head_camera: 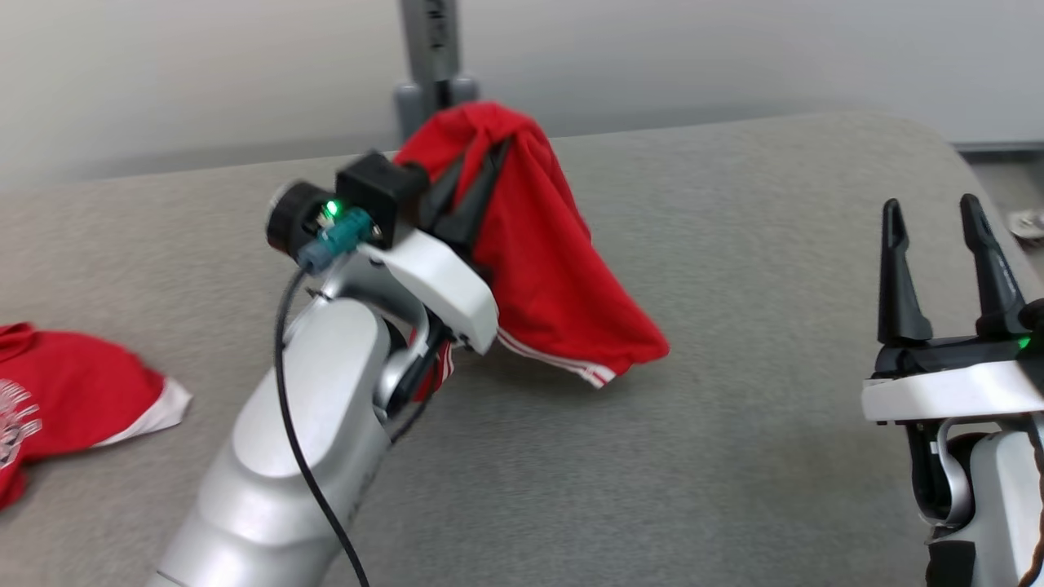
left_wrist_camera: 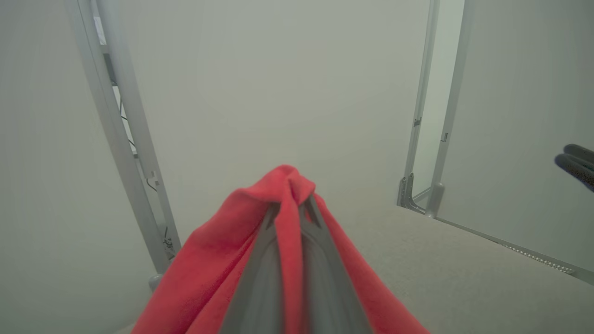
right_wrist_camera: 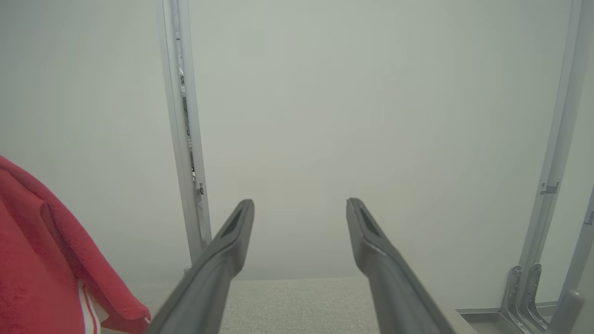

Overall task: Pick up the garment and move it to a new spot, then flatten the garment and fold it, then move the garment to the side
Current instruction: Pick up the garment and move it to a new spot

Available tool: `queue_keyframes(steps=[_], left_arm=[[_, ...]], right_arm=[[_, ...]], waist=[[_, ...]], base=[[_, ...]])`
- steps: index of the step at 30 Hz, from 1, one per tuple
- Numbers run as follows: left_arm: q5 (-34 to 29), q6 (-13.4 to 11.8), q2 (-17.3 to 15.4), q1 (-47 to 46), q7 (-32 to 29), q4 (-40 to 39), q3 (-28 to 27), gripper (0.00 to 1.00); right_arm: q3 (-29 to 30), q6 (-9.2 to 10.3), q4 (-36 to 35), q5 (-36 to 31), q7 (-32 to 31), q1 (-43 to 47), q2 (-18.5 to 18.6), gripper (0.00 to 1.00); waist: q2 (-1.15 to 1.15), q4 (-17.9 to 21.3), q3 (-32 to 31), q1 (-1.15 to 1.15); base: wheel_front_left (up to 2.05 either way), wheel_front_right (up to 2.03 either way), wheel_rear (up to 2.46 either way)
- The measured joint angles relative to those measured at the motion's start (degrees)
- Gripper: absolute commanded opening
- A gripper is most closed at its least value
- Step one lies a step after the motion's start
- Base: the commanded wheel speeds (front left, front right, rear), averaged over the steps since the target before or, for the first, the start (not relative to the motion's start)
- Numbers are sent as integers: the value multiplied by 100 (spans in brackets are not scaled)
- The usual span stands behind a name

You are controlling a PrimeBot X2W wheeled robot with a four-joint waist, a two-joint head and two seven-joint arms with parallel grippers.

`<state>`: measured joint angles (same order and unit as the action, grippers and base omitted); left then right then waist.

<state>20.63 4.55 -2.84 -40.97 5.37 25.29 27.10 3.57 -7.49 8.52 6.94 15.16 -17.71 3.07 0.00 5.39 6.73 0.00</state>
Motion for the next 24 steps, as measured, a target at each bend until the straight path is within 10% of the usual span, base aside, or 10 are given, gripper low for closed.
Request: queue_keyframes(steps=[14,16,17,24], left_arm=[[982,-676,15,-16,614,1209,1902,0],[1103,-710,9,-99,649,1416,2101,79],[1157,-705,9,-120,649,1521,2217,100],[1582,-724,8,-219,799,1979,2513,100]], right_arm=[[152,0,18,349,0,-183,-21,100],[141,0,48,375,0,-184,-22,100],[140,0,63,385,0,-185,-22,100],[166,0,120,381,0,-213,-24,100]], waist=[[0,1239,600,0],[0,1319,699,0],[0,1349,737,0],[0,1249,704,0]], base=[[0,0,0],[0,0,0],[0,0,0],[0,0,0]])
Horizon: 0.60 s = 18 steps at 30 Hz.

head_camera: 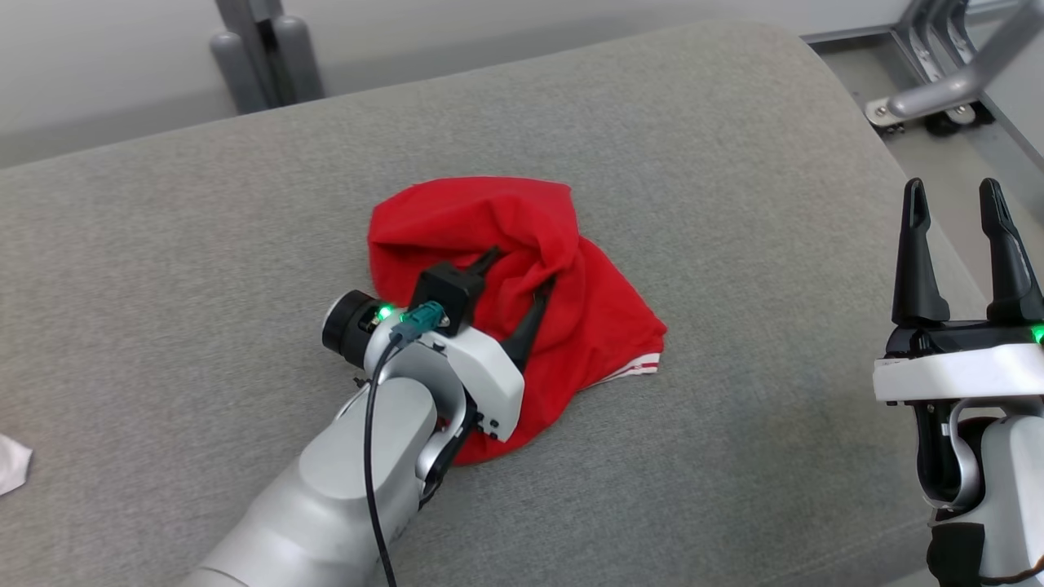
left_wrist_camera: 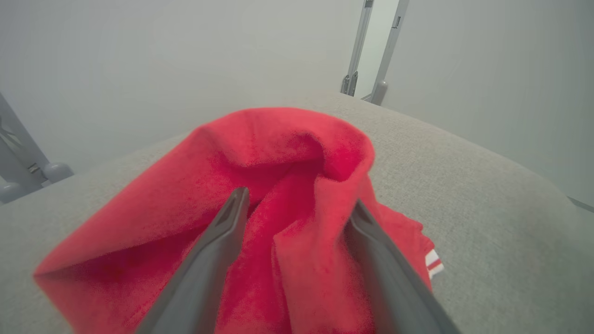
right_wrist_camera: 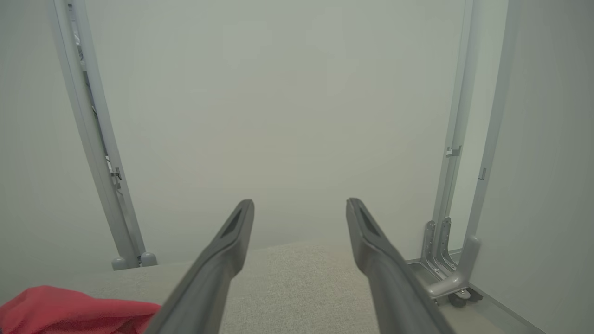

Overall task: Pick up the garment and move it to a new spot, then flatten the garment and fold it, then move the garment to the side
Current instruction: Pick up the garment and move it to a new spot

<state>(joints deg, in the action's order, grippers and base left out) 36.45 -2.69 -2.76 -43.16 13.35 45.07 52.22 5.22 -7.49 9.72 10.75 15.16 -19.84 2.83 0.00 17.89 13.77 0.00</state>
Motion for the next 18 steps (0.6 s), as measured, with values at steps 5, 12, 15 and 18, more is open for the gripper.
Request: queue_keyframes(steps=[5,12,15,18], left_arm=[[188,-71,2,-119,137,45,-131,100],[5,-146,-120,-27,157,-573,-978,100],[-231,-255,-331,269,159,-1013,-1469,100],[-502,-345,-536,646,163,-1532,-1994,100]], right_arm=[[24,0,0,-102,0,26,-4,100],[96,0,-38,-305,0,190,-10,100],[55,0,-82,-361,0,266,-3,100],[-31,0,-110,-383,0,319,-12,100]], waist=[[0,-249,-169,0],[0,-737,-478,0],[0,-968,-605,0],[0,-1188,-724,0]], base=[[0,0,0],[0,0,0],[0,0,0],[0,0,0]])
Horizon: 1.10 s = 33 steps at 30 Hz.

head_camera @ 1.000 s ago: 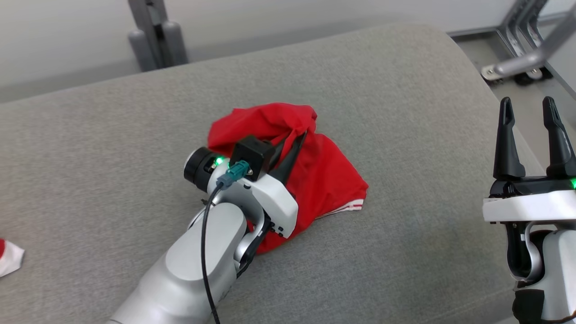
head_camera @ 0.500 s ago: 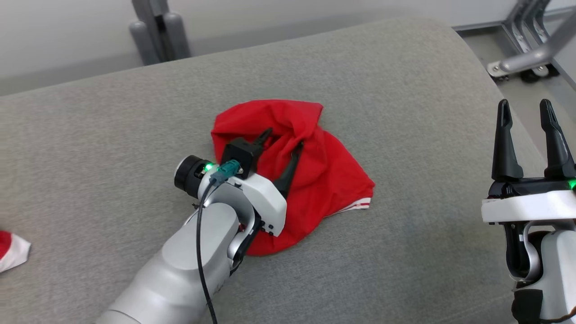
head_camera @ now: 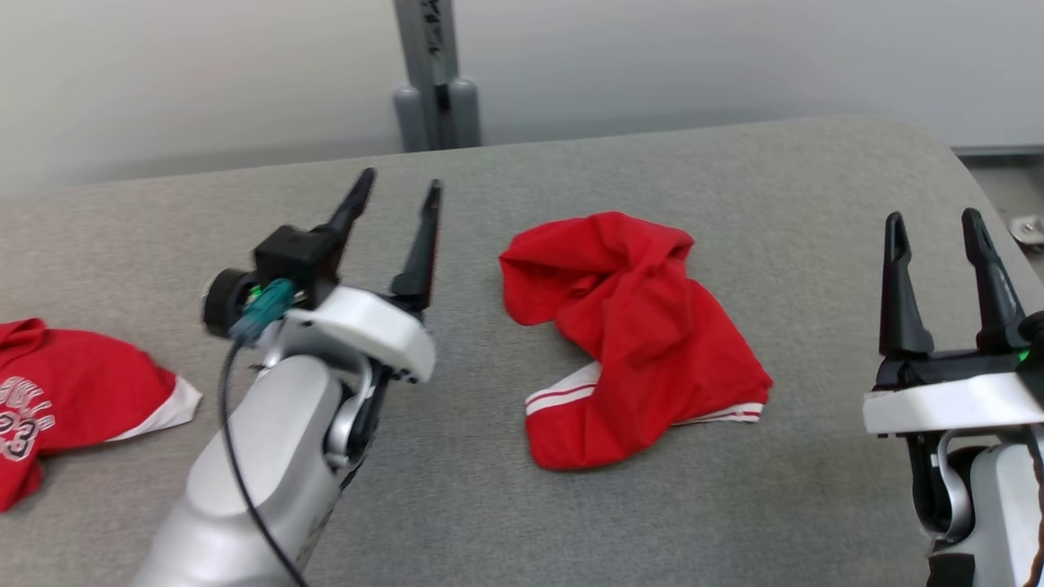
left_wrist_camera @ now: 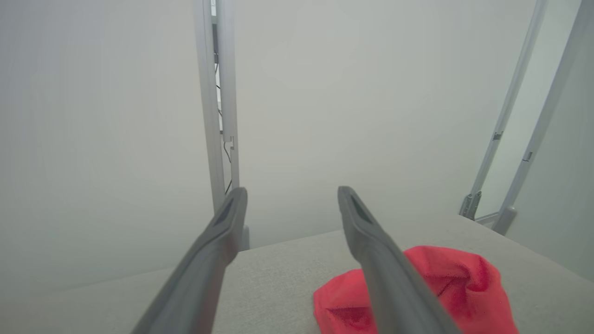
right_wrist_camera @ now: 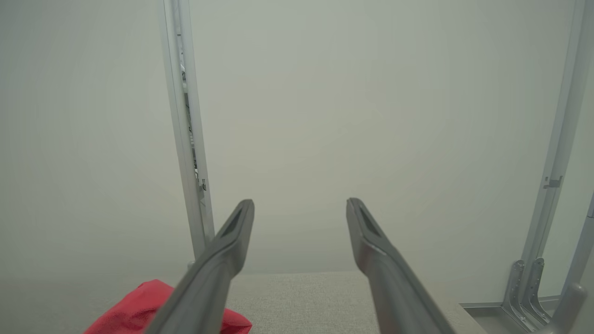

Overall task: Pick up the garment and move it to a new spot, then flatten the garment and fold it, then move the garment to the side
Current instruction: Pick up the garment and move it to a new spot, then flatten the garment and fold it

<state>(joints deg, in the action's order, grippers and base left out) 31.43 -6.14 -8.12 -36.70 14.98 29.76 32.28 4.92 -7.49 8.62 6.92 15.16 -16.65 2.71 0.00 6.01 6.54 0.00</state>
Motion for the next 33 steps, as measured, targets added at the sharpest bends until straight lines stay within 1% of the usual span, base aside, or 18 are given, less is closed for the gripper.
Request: queue_keyframes(steps=[4,7,10,14,18,23,29,31,33], left_arm=[[-538,-121,-201,708,0,-724,-702,100],[-844,-148,-207,1415,0,-1076,-1207,100],[-1143,-131,-116,2036,0,-1351,-1644,100],[-1473,56,151,2766,0,-1557,-2052,100],[-1590,212,390,3214,0,-1659,-2460,100],[-1742,358,521,3398,0,-1786,-2738,100],[-1759,405,528,3406,0,-1788,-2798,100],[-1735,405,530,3398,0,-1782,-2765,100],[-1722,401,534,3391,0,-1758,-2731,100]], right_arm=[[-56,0,-19,-31,0,159,1,100],[-132,0,-21,-33,0,270,1,100],[-192,0,-8,-41,0,410,-1,100],[-361,-1,-12,8,0,562,-4,100],[-390,0,-5,19,0,701,9,100],[-430,0,3,19,0,767,18,100],[-471,0,5,19,0,766,21,100],[-603,0,20,51,0,766,23,100],[-1050,1,87,211,0,770,92,100]], waist=[[0,-258,-145,0],[0,-405,-257,0],[0,-499,-376,0],[0,-586,-482,0],[0,-647,-538,0],[0,-679,-573,0],[0,-688,-578,0],[0,-695,-571,0],[0,-707,-560,0]], base=[[0,0,0],[0,0,0],[0,0,0],[0,0,0],[0,0,0],[0,0,0],[0,0,0],[0,0,0],[0,0,0]])
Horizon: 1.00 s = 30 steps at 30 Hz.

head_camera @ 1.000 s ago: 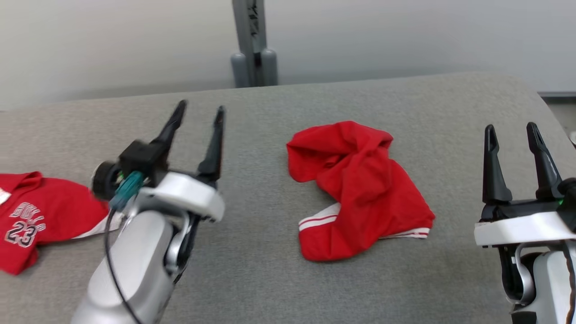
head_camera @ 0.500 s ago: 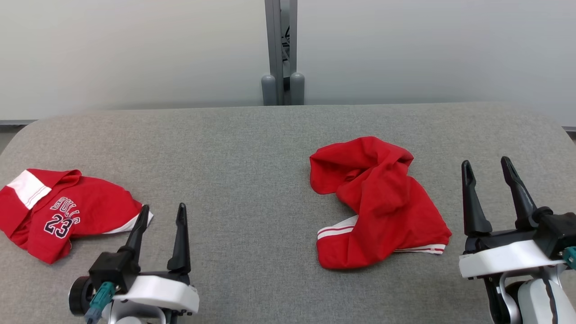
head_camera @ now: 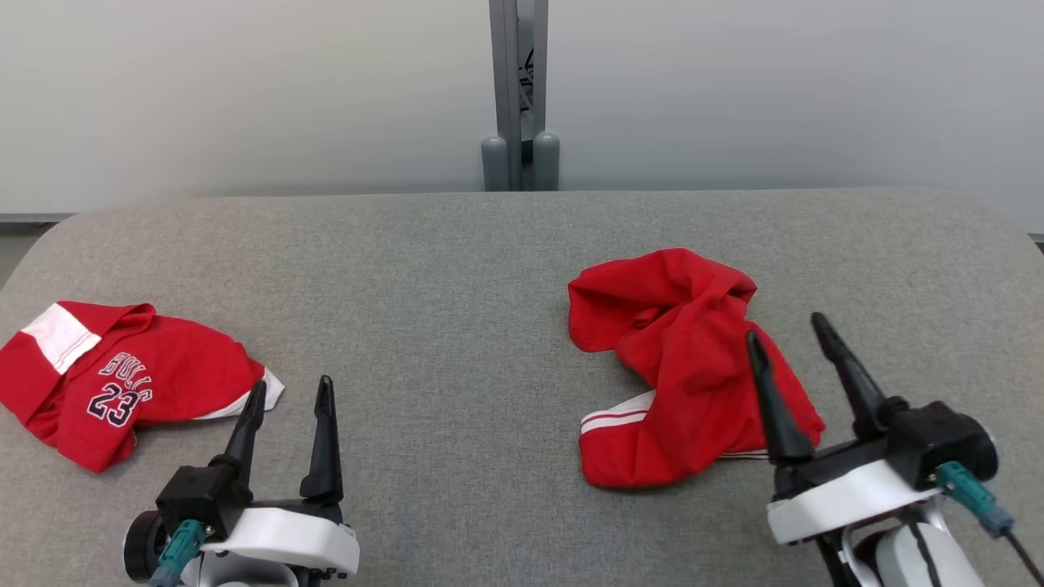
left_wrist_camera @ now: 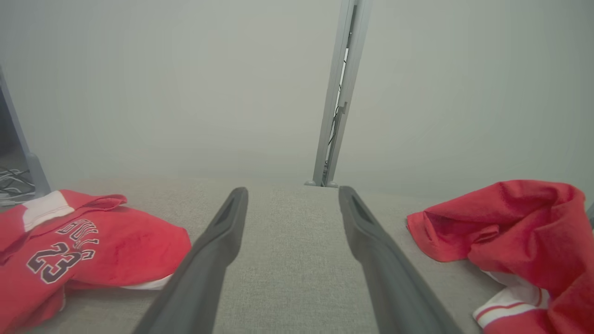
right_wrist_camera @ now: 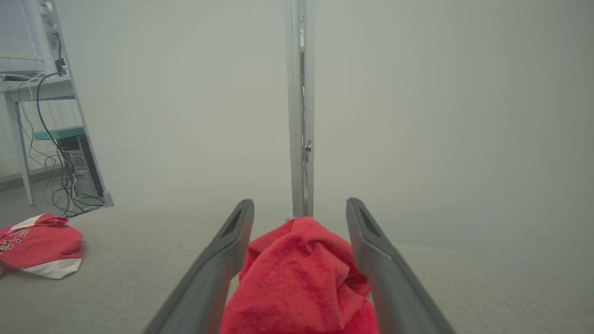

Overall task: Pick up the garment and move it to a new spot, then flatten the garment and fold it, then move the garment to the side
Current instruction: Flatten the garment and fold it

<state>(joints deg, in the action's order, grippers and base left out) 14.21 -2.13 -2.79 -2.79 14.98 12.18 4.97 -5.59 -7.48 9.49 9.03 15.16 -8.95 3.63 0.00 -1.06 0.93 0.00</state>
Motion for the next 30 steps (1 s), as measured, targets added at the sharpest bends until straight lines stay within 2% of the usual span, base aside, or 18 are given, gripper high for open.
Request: queue_keyframes(steps=[5,6,8,11,22,30], left_arm=[[99,-34,1,-26,0,75,142,100],[141,-46,1,-70,0,102,199,100],[153,-55,-1,-119,0,126,244,100],[208,-99,0,-135,0,158,319,100],[419,-197,-2,-303,0,210,617,100],[517,-249,-1,-349,0,216,744,100]], right_arm=[[-958,-1,123,166,0,13,276,100],[-1379,-1,229,282,0,5,404,100],[-1825,-2,320,435,0,-41,508,100],[-2306,-2,526,592,0,-191,668,100],[-2775,-2,2151,655,-63,-792,851,100],[-2843,-2,2905,592,-272,-1116,873,100]], waist=[[0,-76,84,0],[0,-130,128,0],[0,-196,174,0],[0,-308,247,0],[0,-814,551,0],[0,-1038,768,0]], base=[[0,0,0],[0,0,0],[0,0,0],[0,0,0],[0,0,0],[0,0,0]])
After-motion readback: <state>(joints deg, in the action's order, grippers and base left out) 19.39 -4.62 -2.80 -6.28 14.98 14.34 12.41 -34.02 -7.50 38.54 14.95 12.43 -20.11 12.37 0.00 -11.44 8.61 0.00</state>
